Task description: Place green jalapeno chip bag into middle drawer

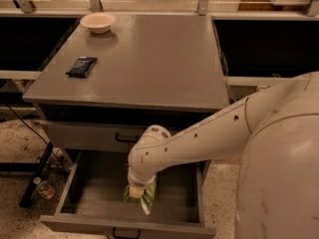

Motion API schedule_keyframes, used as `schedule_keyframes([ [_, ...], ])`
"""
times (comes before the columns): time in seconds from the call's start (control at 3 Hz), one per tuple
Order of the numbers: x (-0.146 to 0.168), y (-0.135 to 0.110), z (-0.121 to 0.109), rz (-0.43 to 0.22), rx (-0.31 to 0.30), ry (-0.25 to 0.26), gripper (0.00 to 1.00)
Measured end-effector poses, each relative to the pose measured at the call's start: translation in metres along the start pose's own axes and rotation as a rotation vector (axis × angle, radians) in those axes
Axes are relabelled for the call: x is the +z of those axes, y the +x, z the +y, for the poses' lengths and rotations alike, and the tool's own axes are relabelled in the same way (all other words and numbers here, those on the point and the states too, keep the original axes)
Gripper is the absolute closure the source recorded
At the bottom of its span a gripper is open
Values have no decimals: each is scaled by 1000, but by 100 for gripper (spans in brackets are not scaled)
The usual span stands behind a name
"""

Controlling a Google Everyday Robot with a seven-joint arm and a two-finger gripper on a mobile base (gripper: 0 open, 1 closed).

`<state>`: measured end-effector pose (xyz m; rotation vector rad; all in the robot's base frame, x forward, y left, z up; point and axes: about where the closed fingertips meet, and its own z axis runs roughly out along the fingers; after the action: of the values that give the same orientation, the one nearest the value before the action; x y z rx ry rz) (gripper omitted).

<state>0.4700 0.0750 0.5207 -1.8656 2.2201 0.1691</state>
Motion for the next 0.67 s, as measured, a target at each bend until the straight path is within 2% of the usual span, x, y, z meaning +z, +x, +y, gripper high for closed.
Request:
schedule_keyframes([
  [0.33,5,0,1,1,1,-8,100],
  [0.67,48,1,13,13,27,-80,100],
])
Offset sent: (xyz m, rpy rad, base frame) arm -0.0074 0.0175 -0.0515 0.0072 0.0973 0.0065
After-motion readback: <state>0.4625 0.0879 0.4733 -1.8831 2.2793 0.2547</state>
